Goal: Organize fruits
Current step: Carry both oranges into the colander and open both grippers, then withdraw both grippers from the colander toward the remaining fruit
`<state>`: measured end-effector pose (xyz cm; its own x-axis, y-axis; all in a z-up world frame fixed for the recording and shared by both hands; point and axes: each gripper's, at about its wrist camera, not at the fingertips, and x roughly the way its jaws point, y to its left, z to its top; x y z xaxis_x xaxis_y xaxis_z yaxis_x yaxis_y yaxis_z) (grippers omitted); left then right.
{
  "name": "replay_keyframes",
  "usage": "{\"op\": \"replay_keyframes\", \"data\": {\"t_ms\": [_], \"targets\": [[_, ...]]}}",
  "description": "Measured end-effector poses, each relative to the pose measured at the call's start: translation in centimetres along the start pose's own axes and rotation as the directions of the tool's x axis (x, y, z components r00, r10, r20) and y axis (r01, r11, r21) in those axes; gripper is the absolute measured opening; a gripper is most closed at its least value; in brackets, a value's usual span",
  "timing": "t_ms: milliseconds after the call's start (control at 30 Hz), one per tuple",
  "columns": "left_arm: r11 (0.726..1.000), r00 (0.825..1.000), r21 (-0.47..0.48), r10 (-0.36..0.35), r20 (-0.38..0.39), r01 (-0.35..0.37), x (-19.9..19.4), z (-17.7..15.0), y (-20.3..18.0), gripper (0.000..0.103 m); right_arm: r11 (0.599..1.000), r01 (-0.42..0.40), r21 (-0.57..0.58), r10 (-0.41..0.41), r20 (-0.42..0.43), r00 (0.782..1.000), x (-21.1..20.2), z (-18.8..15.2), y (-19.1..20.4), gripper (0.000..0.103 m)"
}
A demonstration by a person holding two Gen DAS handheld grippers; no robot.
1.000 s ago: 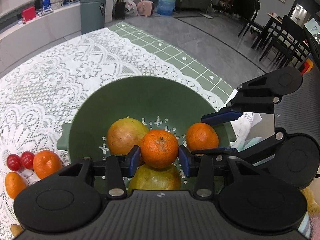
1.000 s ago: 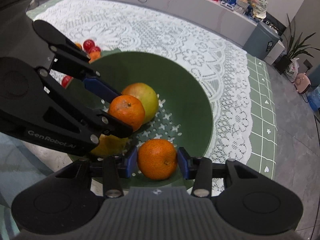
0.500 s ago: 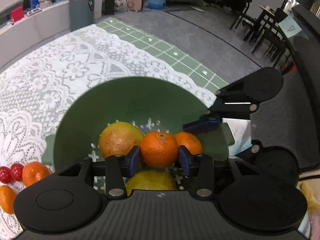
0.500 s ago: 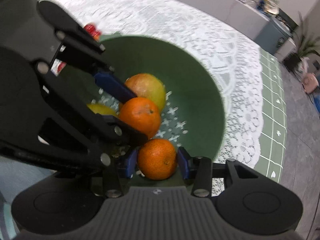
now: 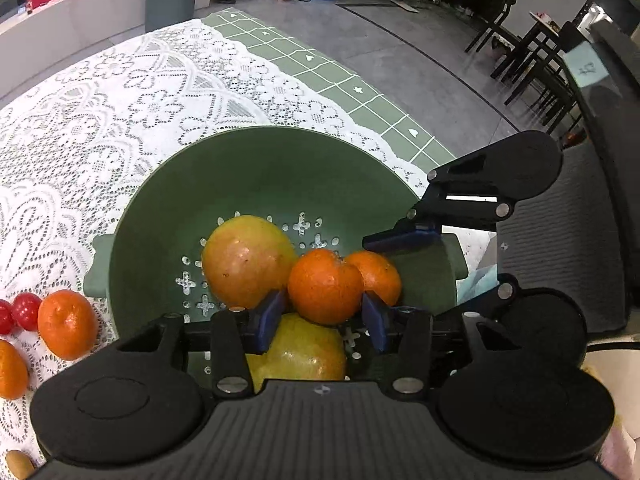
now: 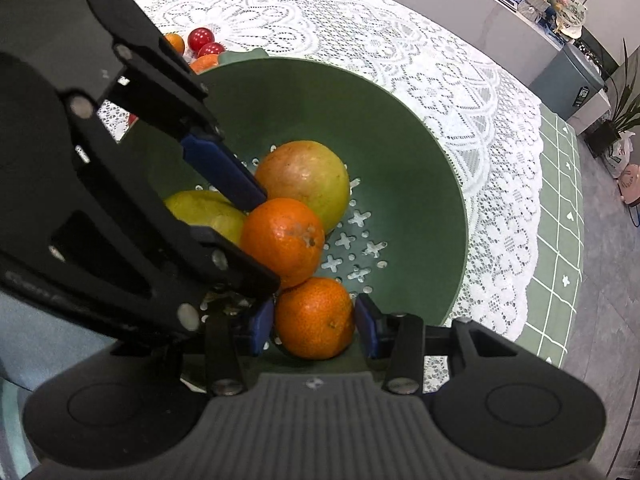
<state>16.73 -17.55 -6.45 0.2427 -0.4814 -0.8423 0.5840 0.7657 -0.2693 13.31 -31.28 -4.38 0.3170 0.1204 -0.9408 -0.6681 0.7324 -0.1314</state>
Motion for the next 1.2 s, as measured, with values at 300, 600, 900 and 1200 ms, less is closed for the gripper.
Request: {"op": "replay_keyframes", "data": {"t_ms": [300, 600, 900, 1200], "targets": [[0.999, 0.999, -0.022, -0.024, 0.021, 0.025, -0.5, -0.4, 0.4, 0.064, 1.000, 0.015, 0.003, -0.015, -0.009, 1.000, 0.2, 0.6, -0.2, 0.042], [0.999, 0.998, -0.026, -0.018, 0.057, 0.020, -2.0, -1.2, 0.2, 0.066, 0.998, 0.062, -0.003, -0.062, 0.010, 0.998, -0.8, 0.8, 0.2, 0.055], [0.998, 0.989, -0.015, 0.059, 0.133, -0.057, -4.8, -2.2, -0.4, 0.066, 0.988, 0.151, 0.034, -0.154, 0.078, 0.985, -2.7, 0.9, 0.7, 0.063], [0.983, 0.964, -0.046, 0.182, 0.192, -0.177, -7.9, -4.3, 0.4, 0.066, 0.973, 0.190, 0.129, -0.206, 0.129, 0.970, -3.6, 1.2, 0.9, 0.063]]}}
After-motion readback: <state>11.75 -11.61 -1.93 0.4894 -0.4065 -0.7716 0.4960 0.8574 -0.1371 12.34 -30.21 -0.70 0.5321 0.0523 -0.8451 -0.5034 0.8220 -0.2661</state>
